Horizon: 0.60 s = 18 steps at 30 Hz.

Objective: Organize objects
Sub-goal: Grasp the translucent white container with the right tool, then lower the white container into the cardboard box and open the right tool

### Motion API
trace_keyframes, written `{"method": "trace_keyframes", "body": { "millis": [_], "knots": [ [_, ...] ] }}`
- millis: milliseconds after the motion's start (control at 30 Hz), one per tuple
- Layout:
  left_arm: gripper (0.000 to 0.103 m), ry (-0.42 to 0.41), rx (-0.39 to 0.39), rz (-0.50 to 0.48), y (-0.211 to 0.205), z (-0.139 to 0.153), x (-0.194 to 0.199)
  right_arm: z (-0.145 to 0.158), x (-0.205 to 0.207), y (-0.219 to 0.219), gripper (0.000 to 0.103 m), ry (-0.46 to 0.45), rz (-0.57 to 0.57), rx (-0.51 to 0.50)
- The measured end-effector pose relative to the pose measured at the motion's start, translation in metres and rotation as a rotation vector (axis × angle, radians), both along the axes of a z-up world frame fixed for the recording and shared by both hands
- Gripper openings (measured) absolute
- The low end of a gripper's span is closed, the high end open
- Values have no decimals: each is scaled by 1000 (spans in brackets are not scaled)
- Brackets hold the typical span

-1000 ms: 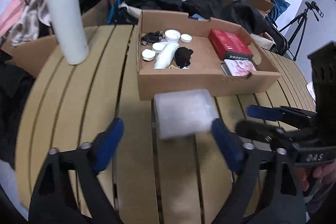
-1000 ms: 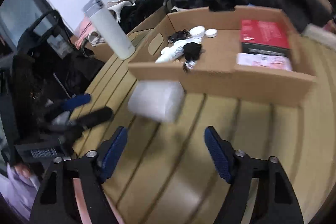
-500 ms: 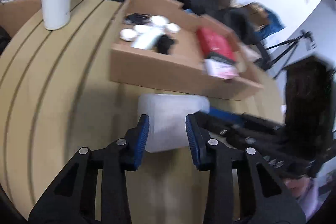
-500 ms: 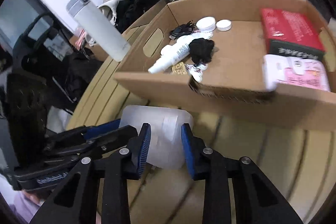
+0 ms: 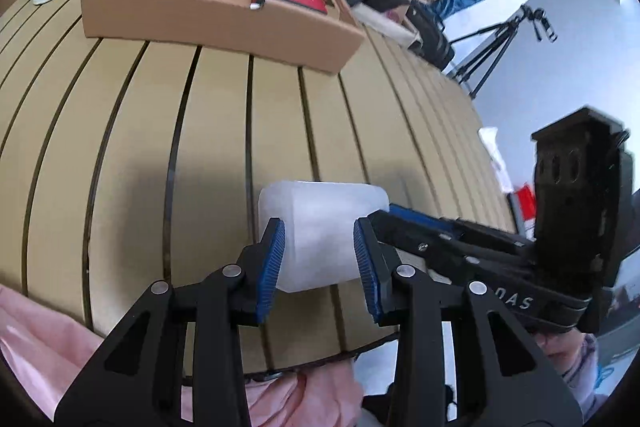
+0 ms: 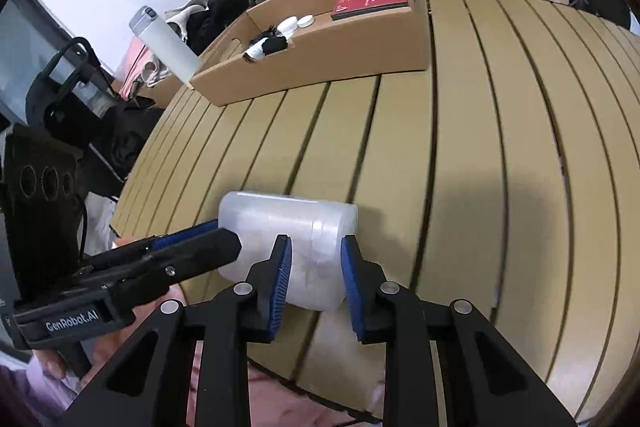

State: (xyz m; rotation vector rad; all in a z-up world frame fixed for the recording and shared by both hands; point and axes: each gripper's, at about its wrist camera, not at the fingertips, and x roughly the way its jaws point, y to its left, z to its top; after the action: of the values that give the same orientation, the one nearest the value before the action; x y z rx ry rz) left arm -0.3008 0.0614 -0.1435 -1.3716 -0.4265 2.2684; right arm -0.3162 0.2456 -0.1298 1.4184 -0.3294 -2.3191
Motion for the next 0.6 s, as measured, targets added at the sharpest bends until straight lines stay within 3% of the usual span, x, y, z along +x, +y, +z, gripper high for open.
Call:
{"method": "trace_keyframes", "body": {
  "millis": [200,333,433,500,600],
  "knots": [
    [42,-2,-63,2,2,-14,10,-9,4,-2,29,1,-20,-29],
    [41,-36,-18,3,-2,-18,7,-14,3,-2,48,-21,-24,-25],
    [30,-43,21,5,-3,-17,8,-16,4,-3,46,-34,-8,-62],
    [30,-39,0,19,-3,-9,3,-12,5,-6,44,-22,-6,-44],
    [30,15,35,33,-12,22,-14,14,-3,-11,41,51,8,-37]
  ]
}}
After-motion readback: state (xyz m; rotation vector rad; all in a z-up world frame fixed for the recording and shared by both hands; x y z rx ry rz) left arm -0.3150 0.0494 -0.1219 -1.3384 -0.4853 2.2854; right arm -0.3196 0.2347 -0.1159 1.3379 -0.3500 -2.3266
